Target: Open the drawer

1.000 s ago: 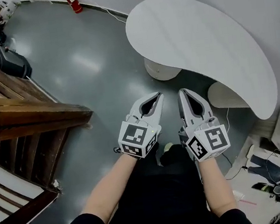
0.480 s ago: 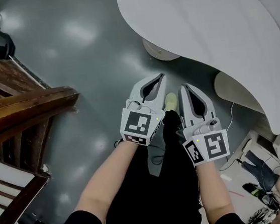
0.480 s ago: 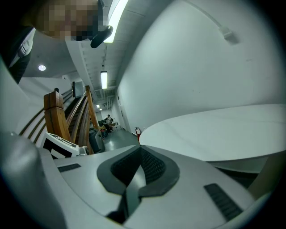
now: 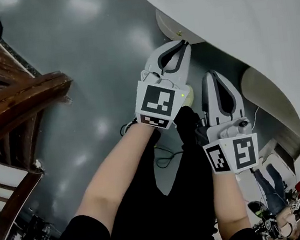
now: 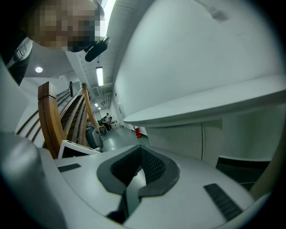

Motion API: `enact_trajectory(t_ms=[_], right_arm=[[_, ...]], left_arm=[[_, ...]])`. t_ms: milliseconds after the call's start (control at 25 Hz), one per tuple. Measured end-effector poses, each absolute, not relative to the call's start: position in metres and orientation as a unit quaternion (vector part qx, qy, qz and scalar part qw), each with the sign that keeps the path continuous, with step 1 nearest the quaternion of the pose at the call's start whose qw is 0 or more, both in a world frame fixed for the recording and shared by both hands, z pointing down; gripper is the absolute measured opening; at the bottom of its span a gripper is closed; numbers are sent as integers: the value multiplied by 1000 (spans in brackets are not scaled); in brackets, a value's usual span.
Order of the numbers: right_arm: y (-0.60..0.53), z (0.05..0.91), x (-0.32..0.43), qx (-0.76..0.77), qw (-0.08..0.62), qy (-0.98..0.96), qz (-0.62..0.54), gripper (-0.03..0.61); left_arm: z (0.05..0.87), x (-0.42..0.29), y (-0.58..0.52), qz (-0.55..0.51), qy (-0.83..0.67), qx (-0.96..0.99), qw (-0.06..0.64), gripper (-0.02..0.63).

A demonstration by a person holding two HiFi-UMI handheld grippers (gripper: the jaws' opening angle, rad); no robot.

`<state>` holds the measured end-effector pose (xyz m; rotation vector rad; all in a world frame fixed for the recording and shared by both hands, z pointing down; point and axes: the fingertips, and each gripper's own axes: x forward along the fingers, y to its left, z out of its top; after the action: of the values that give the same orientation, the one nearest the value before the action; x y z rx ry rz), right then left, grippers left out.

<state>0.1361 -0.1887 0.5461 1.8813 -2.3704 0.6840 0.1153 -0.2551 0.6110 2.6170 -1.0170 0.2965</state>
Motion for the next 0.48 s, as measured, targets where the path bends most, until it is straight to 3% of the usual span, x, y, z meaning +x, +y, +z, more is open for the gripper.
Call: enact_trajectory(t_ms=[160,320,480], right_arm=[[-201,566,136,606,11,-763,226,15],[-209,575,135,605,4,-763,227,15],[-212,576,137,604,1,-764,225,15]], left_arm=[[636,121,-273,108,-358,916,145,14],[649,131,-287,113,-355,920,123,115],[657,143,-297,113,-356,921,109,144]])
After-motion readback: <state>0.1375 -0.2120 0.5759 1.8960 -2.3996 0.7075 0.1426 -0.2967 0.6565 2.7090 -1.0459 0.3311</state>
